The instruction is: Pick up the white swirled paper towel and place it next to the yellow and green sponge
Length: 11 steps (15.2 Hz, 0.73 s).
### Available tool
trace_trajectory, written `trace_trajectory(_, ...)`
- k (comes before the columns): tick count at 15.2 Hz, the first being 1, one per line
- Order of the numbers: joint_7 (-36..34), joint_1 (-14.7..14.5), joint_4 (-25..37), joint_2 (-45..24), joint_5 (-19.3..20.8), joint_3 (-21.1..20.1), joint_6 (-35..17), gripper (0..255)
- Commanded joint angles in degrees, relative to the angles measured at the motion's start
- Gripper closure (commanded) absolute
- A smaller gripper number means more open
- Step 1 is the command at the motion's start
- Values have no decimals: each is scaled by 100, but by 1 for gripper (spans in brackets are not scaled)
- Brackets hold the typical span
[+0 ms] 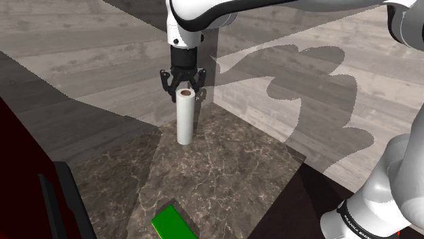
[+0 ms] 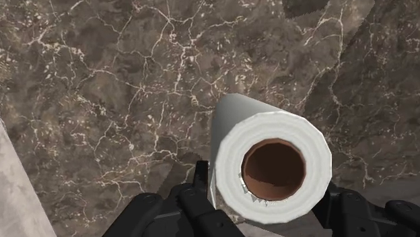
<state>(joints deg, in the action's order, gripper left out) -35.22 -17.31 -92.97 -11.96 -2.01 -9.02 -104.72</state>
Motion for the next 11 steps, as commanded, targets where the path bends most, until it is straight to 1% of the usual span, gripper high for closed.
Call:
trace_trajectory(1, -249, -146, -68, 28, 15, -93, -54, 255)
trace_trajectory(6, -893, -539, -12, -29, 81, -336, -86, 255)
trace_trajectory(11, -1549, -950, 229, -224, 189, -570, -63, 255)
